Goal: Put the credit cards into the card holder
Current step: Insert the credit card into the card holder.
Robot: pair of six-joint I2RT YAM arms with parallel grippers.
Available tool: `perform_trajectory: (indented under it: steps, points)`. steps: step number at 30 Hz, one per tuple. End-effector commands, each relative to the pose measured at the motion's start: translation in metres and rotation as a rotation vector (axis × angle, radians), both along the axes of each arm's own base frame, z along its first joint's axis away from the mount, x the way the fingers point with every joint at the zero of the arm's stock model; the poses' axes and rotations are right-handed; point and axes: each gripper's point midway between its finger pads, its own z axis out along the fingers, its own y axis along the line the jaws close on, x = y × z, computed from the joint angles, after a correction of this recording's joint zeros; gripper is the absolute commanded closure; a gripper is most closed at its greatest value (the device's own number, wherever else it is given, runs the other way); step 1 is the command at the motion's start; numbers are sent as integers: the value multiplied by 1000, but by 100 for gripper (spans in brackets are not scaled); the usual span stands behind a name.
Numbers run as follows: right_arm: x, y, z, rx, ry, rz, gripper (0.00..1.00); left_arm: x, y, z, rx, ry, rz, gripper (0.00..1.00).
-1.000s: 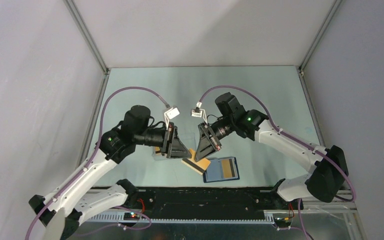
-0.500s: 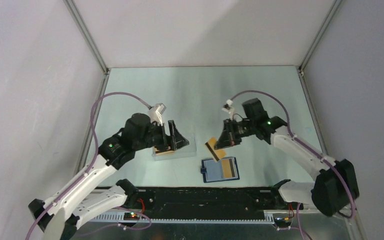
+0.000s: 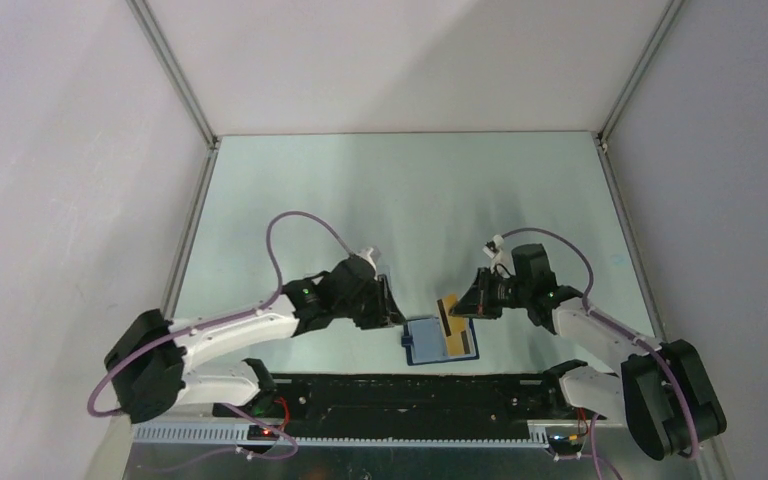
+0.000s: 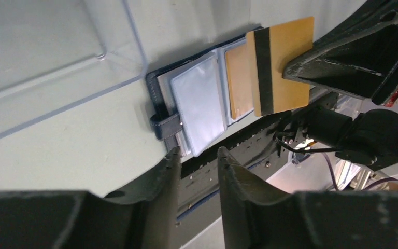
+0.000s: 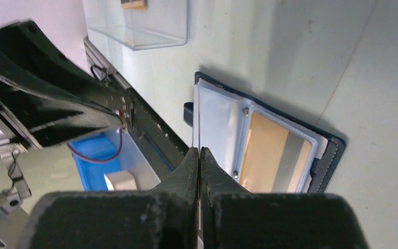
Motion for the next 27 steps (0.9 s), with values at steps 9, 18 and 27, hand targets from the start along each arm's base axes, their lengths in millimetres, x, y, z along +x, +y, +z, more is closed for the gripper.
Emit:
perform_trajectory:
  steps: [9, 18, 27]
  points:
    - [40, -17, 2, 34, -204, -290, 100, 6, -46, -41, -58, 35, 35, 87]
    - [28, -19, -19, 66, -179, -315, 100, -1, -34, -66, 7, 80, 57, 99]
    - [17, -11, -23, 78, -163, -302, 100, -11, -14, -90, 104, 138, 86, 100]
